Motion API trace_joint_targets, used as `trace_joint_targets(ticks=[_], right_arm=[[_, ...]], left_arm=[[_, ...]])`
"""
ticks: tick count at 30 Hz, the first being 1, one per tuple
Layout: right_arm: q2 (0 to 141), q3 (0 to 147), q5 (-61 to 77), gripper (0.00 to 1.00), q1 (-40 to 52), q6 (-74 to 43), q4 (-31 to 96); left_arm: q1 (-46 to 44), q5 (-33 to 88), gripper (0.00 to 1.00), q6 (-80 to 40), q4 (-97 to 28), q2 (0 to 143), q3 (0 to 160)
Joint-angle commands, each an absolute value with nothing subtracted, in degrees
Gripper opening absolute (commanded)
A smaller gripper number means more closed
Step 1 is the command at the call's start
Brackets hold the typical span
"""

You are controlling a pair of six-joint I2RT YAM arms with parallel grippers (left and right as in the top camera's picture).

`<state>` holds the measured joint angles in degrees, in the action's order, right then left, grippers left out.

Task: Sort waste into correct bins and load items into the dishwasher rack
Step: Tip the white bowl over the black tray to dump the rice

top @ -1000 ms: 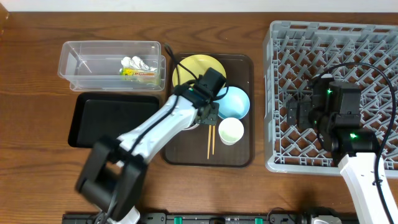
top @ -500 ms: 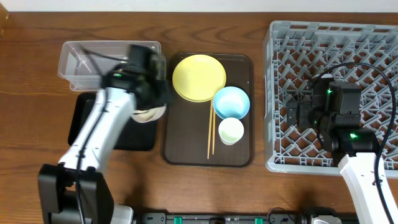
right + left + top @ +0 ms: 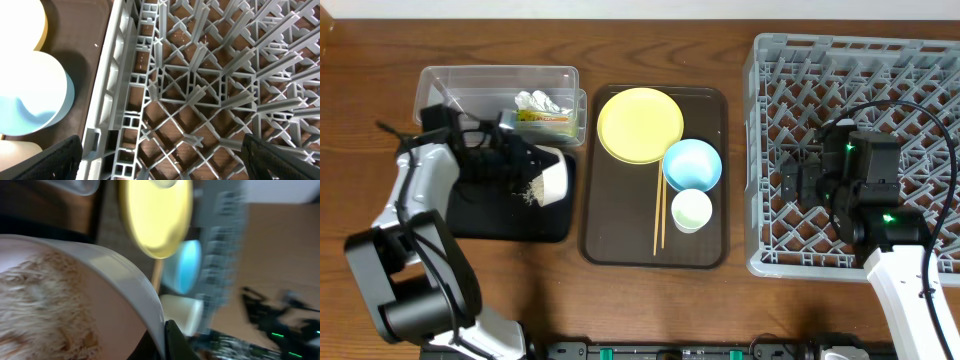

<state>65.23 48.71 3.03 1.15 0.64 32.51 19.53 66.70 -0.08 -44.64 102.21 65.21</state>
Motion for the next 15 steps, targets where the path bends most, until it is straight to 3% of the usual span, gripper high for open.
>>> trace_joint_targets(ticks=[1, 7, 15], right_arm=[[65.28, 49.71, 3.25, 0.99, 1.54, 0.23, 32.62], [65.28, 49.71, 3.25, 0.99, 1.52, 0.23, 32.62], [65.28, 49.71, 3.25, 0.99, 1.54, 0.23, 32.62]], left_arm=[[22.7, 81.73, 0.06, 2.76, -44.8, 103.39, 64.55], [26.79, 90.04, 0.06, 1.8, -45.43, 103.42, 64.18], [28.71, 90.11, 0.06, -8.32, -46.24, 103.42, 64.18]])
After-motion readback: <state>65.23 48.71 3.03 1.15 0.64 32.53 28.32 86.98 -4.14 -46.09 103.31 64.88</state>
